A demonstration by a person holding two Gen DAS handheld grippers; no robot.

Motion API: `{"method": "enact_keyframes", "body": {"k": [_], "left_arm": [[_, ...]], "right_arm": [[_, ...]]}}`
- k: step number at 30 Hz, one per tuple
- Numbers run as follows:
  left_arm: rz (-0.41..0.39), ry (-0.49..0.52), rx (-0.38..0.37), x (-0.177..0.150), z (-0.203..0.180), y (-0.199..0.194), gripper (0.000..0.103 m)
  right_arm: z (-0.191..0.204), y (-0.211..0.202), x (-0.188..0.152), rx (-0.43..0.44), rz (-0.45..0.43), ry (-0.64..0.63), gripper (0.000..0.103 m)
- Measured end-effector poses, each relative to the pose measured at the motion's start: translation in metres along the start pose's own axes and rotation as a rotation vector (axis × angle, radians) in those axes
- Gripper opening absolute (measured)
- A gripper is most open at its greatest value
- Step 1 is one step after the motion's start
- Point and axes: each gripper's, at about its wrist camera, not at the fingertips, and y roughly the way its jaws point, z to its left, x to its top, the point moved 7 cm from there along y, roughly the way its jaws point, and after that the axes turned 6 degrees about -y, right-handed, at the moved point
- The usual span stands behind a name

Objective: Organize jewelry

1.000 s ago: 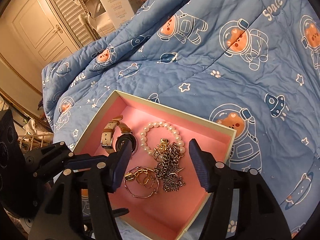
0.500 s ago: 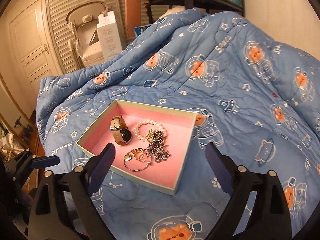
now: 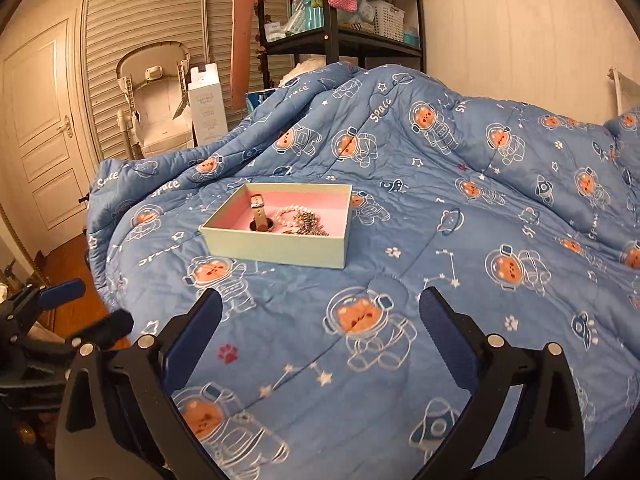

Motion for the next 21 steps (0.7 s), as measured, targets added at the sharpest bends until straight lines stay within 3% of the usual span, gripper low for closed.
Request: {"method": "enact_keyframes", "body": {"k": [5,10,21], "left_arm": [[-0.106,0.004,0.039,-0.007,-0.007,-0.056,0.096],[-0.173,-0.025,0.066,-0.018,-0.004,-0.084,0.096],[-0.153,-0.033,0.077,-0.028,0.004,-0.088,0.096]], "right_arm": [[0.009,-0.046,-0.015,-0.071,-0.018,0.013,0.097],[0.017,-0.068,-0.032,-0.094,-0.002,-0.025,0.097],[0.010,-0.088,-0.042,-0.116,-0.035,-0.009,0.097]]}}
